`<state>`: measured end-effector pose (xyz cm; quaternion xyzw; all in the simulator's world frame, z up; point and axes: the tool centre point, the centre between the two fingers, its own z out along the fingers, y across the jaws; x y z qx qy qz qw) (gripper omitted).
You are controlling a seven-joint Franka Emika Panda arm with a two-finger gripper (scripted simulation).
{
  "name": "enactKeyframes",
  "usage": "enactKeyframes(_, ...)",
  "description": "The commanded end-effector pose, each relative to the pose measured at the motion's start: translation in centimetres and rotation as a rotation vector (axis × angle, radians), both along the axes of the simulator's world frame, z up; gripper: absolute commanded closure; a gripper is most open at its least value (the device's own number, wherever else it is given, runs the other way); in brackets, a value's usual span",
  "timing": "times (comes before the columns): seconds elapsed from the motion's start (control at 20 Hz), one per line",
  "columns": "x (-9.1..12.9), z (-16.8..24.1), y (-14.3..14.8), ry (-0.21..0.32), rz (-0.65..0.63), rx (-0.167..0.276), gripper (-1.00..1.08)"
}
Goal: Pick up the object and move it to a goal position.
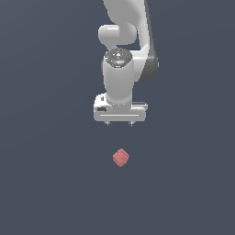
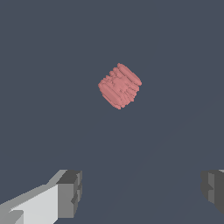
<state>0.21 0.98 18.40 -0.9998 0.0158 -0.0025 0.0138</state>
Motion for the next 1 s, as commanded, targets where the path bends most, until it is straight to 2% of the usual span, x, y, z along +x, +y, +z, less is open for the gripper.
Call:
enactKeyframes(0.0,0.0,0.0,0.0,0.000,0.000,0.000,-0.92)
enactKeyframes(0.45,0.5,0.7,3.6,-0.024,0.018,0.025,-0.92)
enactKeyframes(0.95,1.1,0.2,3.4,-0.023,0.069,0.019,-0.92)
